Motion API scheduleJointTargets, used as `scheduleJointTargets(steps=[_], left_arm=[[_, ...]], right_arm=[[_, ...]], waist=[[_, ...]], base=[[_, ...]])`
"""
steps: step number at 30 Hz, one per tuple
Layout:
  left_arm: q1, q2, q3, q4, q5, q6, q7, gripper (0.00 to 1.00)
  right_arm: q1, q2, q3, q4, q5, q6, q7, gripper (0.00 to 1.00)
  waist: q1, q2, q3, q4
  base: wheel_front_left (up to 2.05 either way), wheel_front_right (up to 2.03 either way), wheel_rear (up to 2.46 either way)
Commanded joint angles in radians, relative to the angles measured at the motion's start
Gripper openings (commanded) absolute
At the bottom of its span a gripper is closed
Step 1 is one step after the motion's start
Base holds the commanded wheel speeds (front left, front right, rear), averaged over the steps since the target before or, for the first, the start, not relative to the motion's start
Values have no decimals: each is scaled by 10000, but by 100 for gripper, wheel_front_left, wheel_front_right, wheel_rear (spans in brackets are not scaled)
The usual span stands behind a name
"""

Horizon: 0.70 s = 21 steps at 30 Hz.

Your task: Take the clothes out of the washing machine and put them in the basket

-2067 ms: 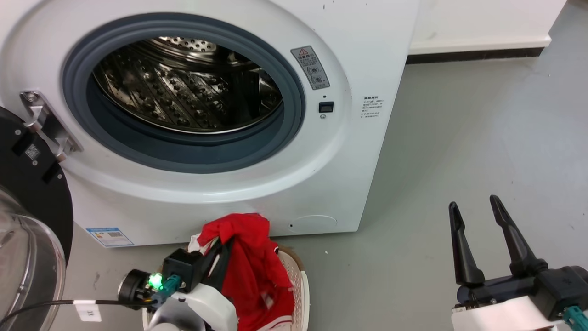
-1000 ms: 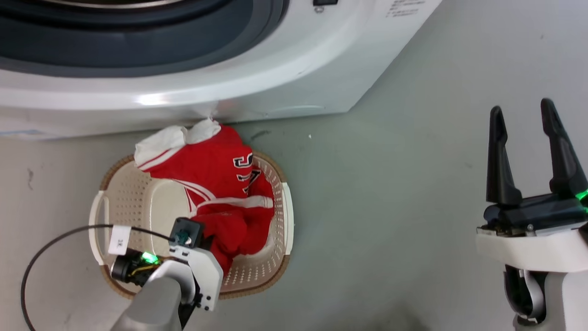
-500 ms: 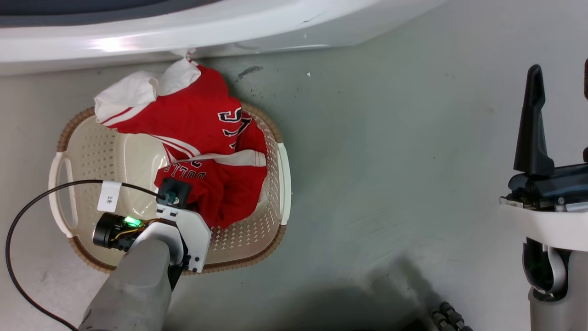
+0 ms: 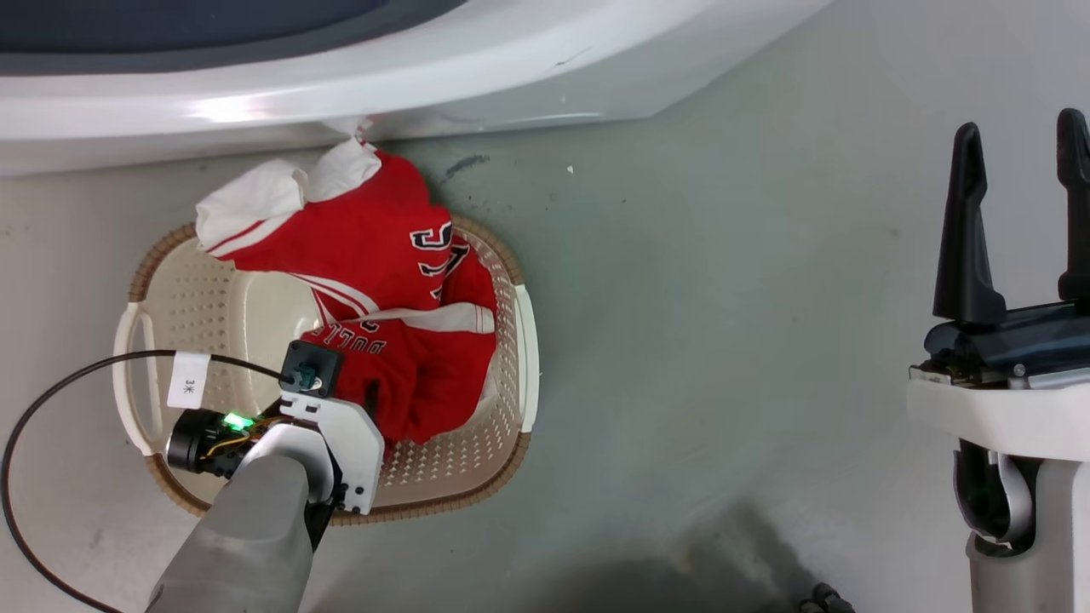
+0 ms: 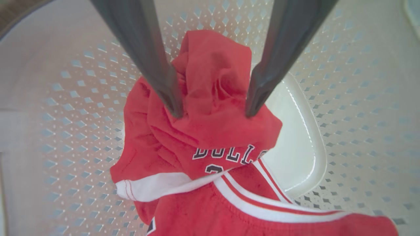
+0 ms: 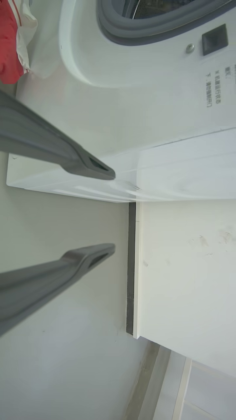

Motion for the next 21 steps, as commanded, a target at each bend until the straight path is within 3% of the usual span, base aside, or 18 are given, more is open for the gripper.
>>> scheduleJointTargets(steps=[1,10,21], left_arm=[[113,-5,-5,3,37,-60,-56,100],[811,-152,-2,-414,-142,-111,-536,100],[2800,77,864,-4359,131,565,-536,100]], right_arm=[[79,10,16,15,67,-7,-23,100],[736,9,178,437,-127,-7,-21,100],[1825,9,247,849,-386,-9,-23,100]], waist=[[-1,0,-291,29],[-1,0,-1921,256],[-1,0,-3847,736]], base=[[0,0,0],[0,0,0],[0,0,0]])
